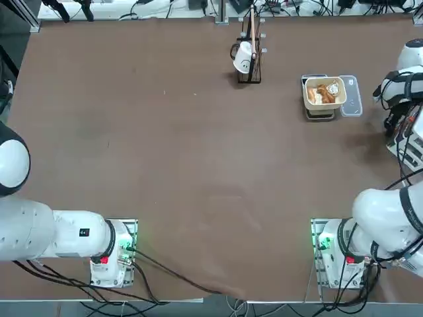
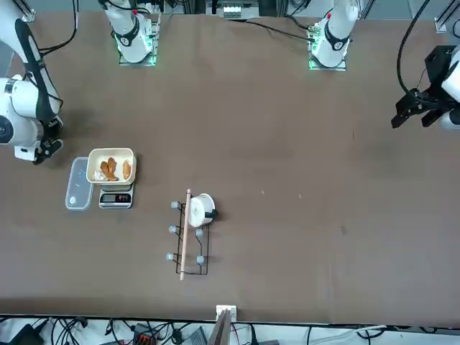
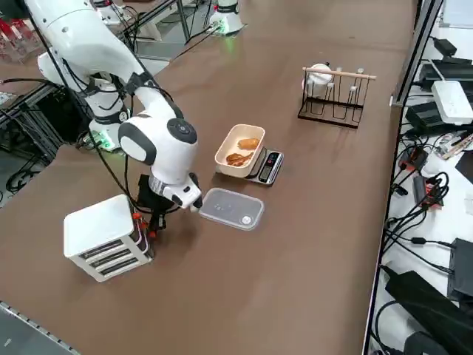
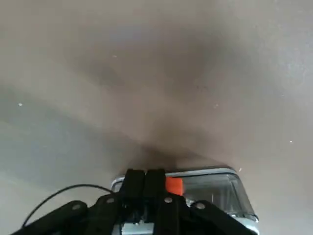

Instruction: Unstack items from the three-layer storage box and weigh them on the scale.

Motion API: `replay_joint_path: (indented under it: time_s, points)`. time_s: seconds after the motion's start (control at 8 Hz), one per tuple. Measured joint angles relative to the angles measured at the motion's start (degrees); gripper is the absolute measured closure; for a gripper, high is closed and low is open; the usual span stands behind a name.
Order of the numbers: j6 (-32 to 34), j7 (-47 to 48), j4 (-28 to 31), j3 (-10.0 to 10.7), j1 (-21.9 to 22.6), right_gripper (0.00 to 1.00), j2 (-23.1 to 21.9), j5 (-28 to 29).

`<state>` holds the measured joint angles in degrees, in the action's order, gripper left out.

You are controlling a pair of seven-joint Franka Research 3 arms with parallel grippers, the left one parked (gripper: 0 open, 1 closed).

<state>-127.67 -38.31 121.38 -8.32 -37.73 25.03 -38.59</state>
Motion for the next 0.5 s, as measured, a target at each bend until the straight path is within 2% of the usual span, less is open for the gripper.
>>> replay_joint_path:
  time_s: [0.5]
  points:
    - [-0.82, 0.00, 0.54, -0.41, -0.61, 0.97, -0.19, -1.15]
